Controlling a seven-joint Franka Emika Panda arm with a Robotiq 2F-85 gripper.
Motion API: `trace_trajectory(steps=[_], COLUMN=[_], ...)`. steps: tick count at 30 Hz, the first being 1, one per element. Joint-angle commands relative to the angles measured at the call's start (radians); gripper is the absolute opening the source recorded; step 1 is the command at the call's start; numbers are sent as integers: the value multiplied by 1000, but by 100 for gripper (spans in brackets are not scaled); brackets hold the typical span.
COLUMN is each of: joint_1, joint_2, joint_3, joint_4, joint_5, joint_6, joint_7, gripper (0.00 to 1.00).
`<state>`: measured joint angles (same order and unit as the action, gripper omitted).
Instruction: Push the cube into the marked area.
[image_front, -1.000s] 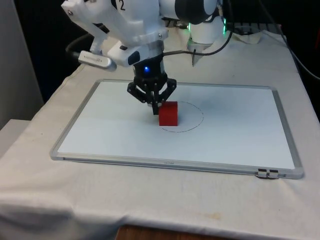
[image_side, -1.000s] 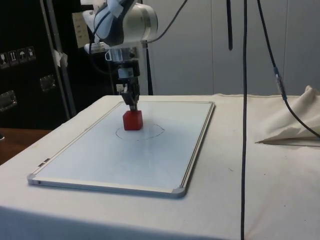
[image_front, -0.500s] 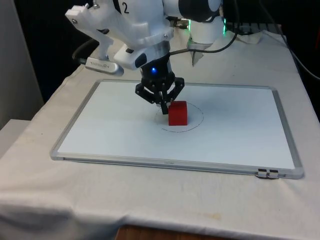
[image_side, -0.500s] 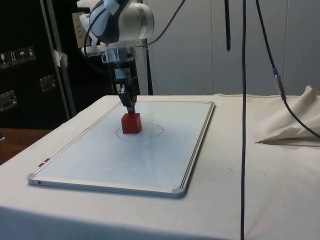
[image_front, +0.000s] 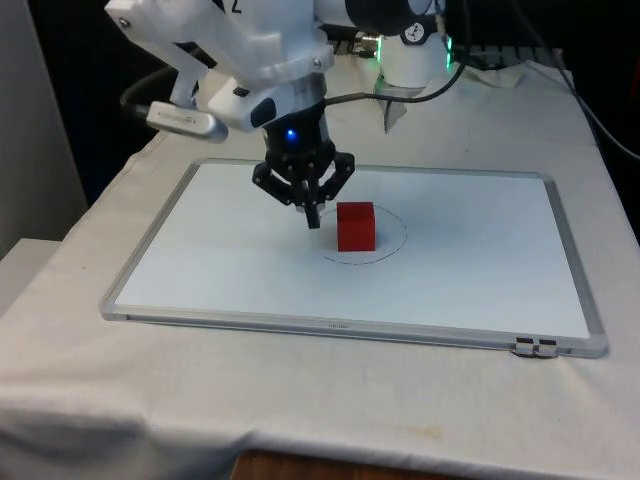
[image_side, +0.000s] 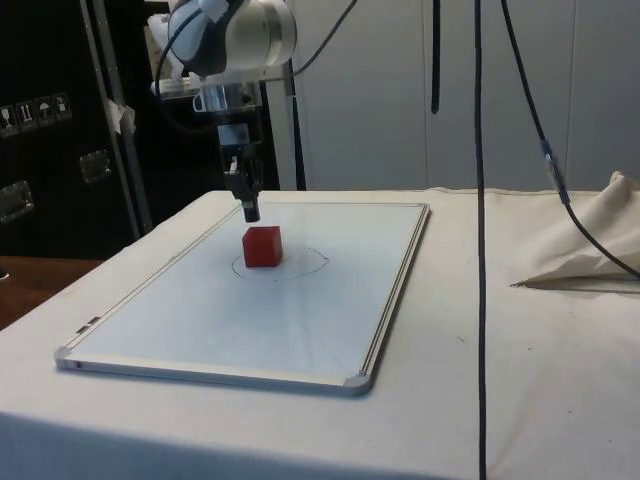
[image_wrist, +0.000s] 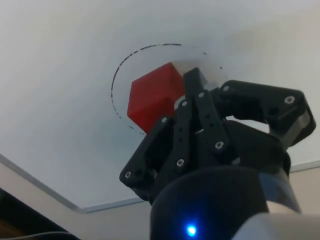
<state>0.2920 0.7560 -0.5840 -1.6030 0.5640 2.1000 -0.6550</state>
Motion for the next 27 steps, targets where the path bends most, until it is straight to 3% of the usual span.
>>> trace_trajectory(steps=[1, 7, 8, 9, 12, 16, 17, 18, 26, 27], joint_1=[-1, 13, 5, 16, 27, 34, 24, 38, 54, 42], joint_2=[10, -7, 5, -13, -46, -84, -76, -103, -186, -169], joint_3=[-8, -33, -26, -37, -43, -43, -34, -42, -42, -34], joint_4=[18, 24, 32, 22, 8, -15, -5, -28, -76, -63], joint_5=[-11, -17, -6, -17, -21, -32, -28, -39, -60, -53], joint_6=[-11, -14, -9, -16, -25, -28, -36, -28, -32, -38], joint_7=[11, 15, 6, 14, 23, 41, 35, 50, 87, 75], gripper=[0, 0, 0, 0, 0, 0, 0, 0, 0, 0])
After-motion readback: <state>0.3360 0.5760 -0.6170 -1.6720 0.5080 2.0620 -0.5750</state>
